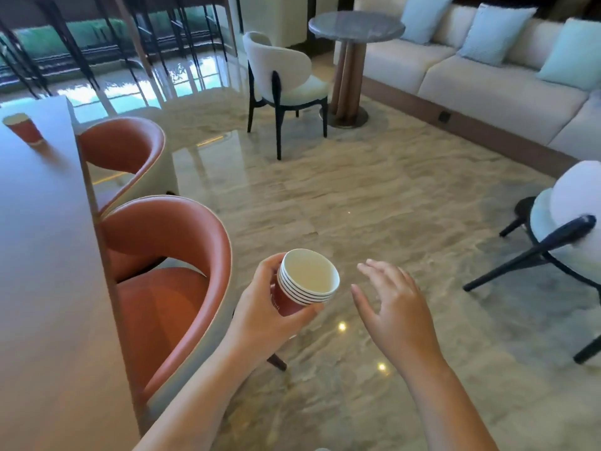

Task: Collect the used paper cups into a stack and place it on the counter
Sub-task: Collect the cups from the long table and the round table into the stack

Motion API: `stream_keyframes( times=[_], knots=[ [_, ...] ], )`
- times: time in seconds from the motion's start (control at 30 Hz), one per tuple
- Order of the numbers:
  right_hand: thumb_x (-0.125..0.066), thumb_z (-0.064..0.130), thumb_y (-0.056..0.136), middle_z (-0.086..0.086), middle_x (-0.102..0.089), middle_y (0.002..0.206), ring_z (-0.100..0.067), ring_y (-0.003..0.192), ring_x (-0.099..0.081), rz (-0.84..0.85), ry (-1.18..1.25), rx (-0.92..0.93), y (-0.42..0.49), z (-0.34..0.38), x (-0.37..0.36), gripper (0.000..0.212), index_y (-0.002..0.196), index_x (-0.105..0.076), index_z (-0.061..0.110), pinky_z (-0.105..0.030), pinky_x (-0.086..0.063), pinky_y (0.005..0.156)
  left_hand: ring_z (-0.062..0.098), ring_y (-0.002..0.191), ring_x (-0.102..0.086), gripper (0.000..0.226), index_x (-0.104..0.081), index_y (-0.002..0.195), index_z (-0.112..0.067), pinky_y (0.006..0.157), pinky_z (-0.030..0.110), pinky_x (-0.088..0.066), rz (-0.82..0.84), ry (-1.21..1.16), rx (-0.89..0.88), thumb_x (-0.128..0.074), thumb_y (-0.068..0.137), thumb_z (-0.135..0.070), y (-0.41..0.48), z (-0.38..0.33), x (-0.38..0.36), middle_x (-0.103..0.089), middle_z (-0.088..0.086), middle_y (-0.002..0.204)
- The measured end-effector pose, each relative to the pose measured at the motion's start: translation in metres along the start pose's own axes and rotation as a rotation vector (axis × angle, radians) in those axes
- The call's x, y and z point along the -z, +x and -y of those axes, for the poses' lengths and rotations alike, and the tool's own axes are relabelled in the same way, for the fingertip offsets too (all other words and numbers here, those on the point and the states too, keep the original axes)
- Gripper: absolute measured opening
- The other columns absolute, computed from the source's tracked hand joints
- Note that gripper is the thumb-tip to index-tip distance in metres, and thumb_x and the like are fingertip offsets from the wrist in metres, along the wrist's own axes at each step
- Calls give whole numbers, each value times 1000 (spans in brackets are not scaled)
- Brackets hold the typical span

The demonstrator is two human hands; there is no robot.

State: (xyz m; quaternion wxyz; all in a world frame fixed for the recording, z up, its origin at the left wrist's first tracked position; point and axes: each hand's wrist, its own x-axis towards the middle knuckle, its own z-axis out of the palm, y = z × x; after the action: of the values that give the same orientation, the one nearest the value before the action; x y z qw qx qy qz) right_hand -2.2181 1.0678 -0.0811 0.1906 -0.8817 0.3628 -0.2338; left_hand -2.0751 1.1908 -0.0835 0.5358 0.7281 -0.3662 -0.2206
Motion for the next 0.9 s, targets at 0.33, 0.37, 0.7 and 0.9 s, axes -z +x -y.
stream_keyframes(
  times=[0.33, 0.37, 0.7, 0.9],
  knots=[
    [-67, 16, 81, -10, -65, 111, -28, 104, -57, -22, -3, -87, 41, -36, -9, 28, 108, -66, 7, -33, -38, 91, -9, 98, -57, 65, -48, 110, -45, 77, 4, -43, 44, -53, 76, -87, 61, -28, 57, 15, -25, -60, -31, 104],
    [-66, 17, 81, -9, -64, 112, -27, 105, -57, -7, -4, -84, 49, -39, -12, 28, 108, -65, 7, -32, -37, 91, -8, 98, -57, 65, -49, 110, -44, 77, 5, -44, 39, -62, 90, -88, 61, -27, 65, 18, -26, -61, -29, 104],
    [-64, 15, 83, -9, -64, 112, -26, 105, -58, 10, -65, 10, 217, -57, -38, 27, 109, -65, 8, -34, -39, 92, -5, 91, -62, 70, -51, 103, -42, 72, 18, -50, -67, -214, 156, -90, 45, -47, 231, 35, -24, -65, -28, 97],
    [-65, 14, 82, -9, -64, 112, -27, 105, -58, 14, -59, 29, 321, -49, -59, 27, 109, -65, 8, -42, -46, 92, -3, 91, -62, 65, -52, 103, -41, 72, 13, -48, -83, -249, 134, -83, 46, -42, 342, 39, -11, -66, -25, 97]
  ],
)
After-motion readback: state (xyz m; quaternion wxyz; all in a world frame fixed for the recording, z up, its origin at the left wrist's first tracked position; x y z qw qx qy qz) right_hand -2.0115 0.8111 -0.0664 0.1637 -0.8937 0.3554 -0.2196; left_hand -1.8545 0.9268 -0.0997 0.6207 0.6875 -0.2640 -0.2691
